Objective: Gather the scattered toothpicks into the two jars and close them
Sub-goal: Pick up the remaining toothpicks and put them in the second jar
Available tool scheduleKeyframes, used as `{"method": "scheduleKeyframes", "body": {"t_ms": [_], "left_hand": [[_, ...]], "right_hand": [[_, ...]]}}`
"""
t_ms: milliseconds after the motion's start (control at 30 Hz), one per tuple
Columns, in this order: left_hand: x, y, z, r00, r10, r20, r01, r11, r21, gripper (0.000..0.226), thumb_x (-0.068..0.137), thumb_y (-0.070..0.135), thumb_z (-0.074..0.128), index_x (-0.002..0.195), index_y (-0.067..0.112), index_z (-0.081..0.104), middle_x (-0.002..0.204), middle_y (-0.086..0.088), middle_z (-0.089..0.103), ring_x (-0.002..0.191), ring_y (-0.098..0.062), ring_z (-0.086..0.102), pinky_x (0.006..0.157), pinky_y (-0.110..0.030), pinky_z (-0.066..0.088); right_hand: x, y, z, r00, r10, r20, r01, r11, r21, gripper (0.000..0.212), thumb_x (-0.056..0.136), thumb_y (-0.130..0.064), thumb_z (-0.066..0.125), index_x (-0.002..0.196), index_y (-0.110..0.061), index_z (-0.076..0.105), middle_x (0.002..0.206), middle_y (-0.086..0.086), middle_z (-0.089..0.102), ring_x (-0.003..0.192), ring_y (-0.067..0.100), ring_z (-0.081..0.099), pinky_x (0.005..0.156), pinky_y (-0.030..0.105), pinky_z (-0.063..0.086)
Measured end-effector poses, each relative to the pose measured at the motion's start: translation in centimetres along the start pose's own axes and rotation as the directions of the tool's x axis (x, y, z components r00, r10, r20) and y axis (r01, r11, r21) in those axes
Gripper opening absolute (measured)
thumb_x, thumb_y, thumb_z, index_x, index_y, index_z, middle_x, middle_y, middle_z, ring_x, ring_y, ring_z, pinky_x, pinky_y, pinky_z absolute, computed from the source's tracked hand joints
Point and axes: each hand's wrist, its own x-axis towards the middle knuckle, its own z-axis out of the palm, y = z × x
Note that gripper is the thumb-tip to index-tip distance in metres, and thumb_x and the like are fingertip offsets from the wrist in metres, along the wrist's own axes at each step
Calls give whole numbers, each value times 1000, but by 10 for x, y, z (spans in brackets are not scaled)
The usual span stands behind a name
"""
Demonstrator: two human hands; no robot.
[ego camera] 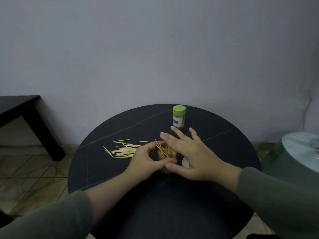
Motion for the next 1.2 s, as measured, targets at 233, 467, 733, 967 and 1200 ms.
{"method": "scheduleKeyframes", "body": {"t_ms": [233, 467, 733, 967, 1200], "left_hand": [[1, 3, 1, 1000, 6, 1, -6, 999, 43, 40, 64, 27, 88, 99, 28, 69, 96, 15, 73, 92, 1, 65, 79, -15, 47], [2, 1, -1, 1000, 1, 21, -2, 1000, 20, 43, 71, 26, 81, 111, 29, 67, 108, 12, 71, 105, -5, 64, 94, -27, 49], [2, 0, 0, 1000, -12, 27, 12, 1000, 11, 49, 68, 25, 86, 113, 22, 66, 103, 6, 73, 100, -6, 67, 94, -32, 52], [3, -1, 1, 1000, -13, 5, 13, 1000, 21, 46, 66, 26, 86, 108, 25, 68, 103, 10, 72, 102, -5, 65, 89, -26, 51], [3, 1, -2, 999, 3, 38, -4, 999, 33, 45, 74, 6, 79, 111, 28, 66, 105, 9, 71, 102, -2, 64, 86, -18, 51]], "right_hand": [[8, -7, -1, 993, -80, 92, 81, 997, -11, 73, 92, -60, 37, 154, -30, 13, 159, -20, 6, 147, 5, -13, 114, 53, -16], [8, 1, 3, 956, -54, -287, 60, 998, 13, 31, 89, -46, 50, 100, -29, 74, 98, -16, 71, 112, 5, 55, 116, 52, 10], [7, -1, 0, 996, 28, -82, -23, 998, 63, 68, 88, -58, 51, 148, -35, 28, 153, -21, 28, 143, 0, 16, 117, 55, -2], [9, -6, 4, 983, -53, -175, 58, 998, 21, 49, 89, -54, 47, 131, -32, 57, 131, -17, 58, 132, 6, 40, 115, 53, -4], [10, -1, 2, 980, -79, -182, 69, 996, -59, 40, 89, -54, 47, 110, -30, 71, 107, -16, 64, 113, 7, 49, 115, 57, 5]]}}
